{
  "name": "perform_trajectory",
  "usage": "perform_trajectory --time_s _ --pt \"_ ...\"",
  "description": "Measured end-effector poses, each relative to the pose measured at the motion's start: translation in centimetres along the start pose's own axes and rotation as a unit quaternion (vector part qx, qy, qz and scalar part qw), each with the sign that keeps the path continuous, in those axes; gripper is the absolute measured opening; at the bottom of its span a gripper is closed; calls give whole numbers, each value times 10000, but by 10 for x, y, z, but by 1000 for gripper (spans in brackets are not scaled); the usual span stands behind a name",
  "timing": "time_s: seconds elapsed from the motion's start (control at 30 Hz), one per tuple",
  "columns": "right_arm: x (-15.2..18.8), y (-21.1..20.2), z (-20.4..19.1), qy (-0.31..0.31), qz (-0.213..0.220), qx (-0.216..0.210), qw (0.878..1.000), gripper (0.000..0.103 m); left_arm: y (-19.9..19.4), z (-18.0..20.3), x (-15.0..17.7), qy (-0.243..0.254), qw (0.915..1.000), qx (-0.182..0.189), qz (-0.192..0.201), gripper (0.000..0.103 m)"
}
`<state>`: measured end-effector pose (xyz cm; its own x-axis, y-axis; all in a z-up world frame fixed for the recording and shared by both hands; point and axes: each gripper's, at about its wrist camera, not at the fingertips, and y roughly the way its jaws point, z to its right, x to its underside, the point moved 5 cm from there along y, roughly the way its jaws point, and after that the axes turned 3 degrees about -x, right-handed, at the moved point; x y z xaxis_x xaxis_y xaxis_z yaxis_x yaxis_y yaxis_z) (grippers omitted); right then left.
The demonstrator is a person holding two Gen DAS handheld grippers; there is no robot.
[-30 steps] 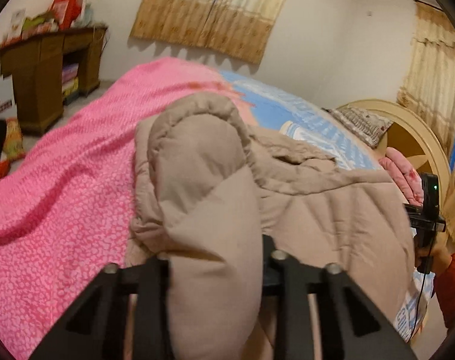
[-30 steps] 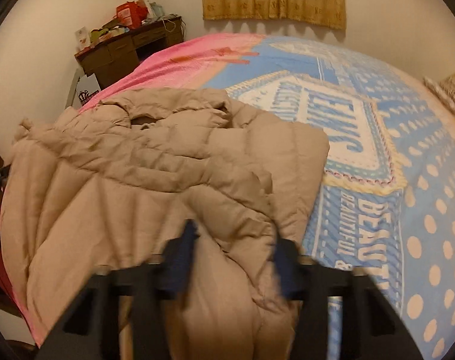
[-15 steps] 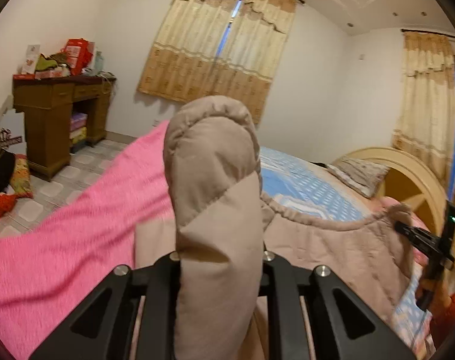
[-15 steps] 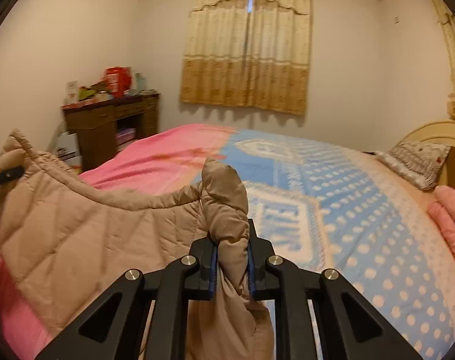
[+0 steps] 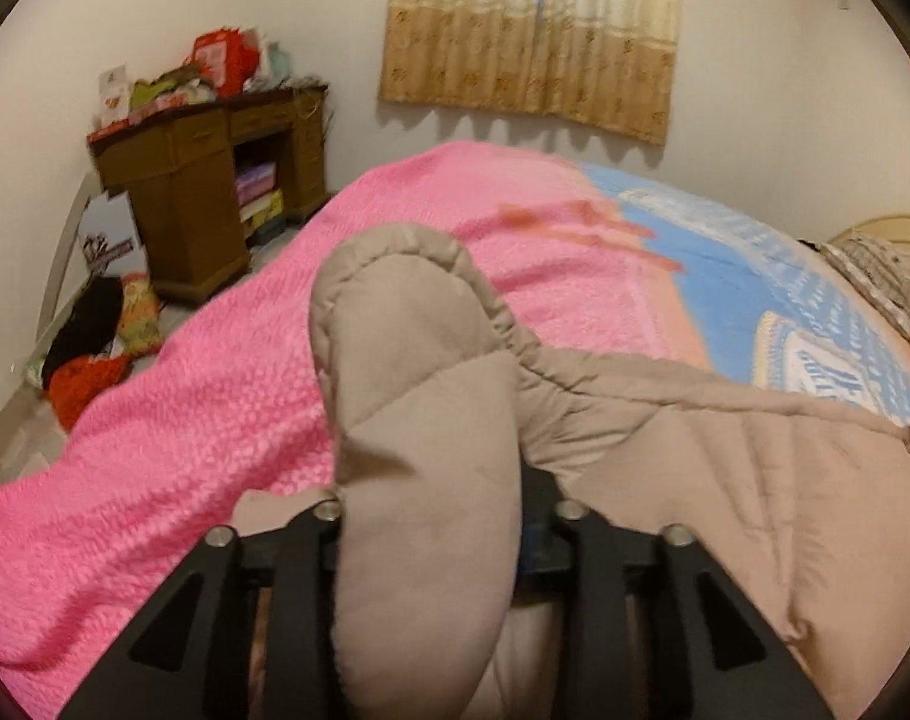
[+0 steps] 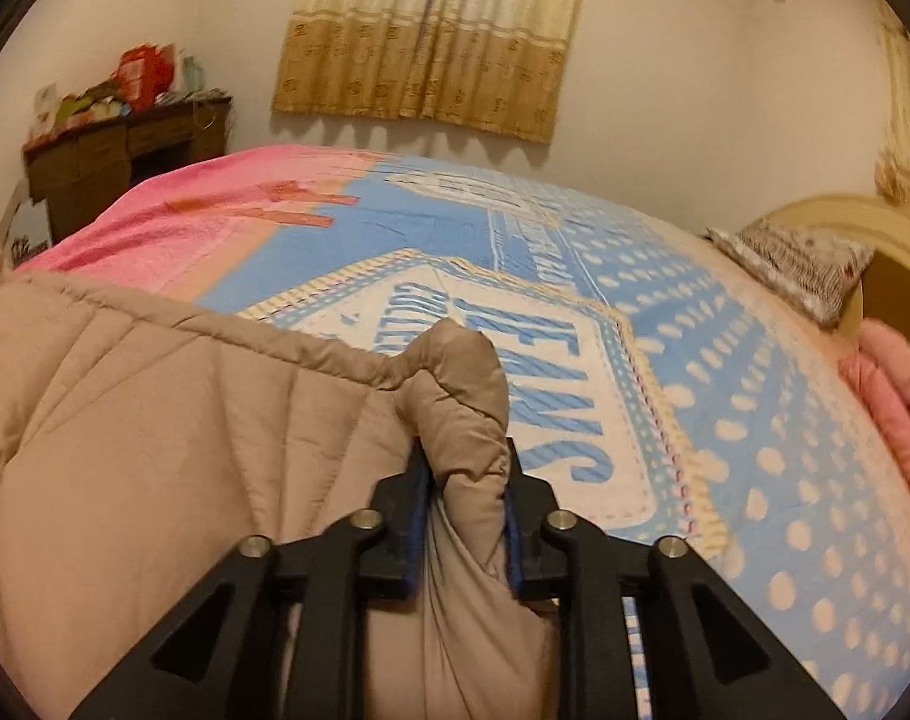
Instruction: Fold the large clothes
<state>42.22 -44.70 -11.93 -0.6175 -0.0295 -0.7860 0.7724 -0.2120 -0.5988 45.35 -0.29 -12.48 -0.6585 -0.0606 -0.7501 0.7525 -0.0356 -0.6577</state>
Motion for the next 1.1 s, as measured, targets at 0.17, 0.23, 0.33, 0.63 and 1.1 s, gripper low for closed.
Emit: perform_trajectory --time_s 0.17,0.23,0.33,0.63,1.1 --pt "6 21 18 691 -530 -529 9948 62 15 -21 8 -740 9957 329 -456 70" --pt "11 25 30 1181 -648 -844 9873 74 17 -19 13 -939 9931 436 -551 72" --pt "23 27 54 2150 -734 -1634 9601 75 15 -11 16 -895 9936 326 -608 74" --pt "9 -111 72 1988 517 -971 9739 36 18 -6 14 -864 9940 224 -633 75" --pt "-17 -36 -222 291 -277 -1944 9801 34 17 -7 13 -921 9935 257 -619 77"
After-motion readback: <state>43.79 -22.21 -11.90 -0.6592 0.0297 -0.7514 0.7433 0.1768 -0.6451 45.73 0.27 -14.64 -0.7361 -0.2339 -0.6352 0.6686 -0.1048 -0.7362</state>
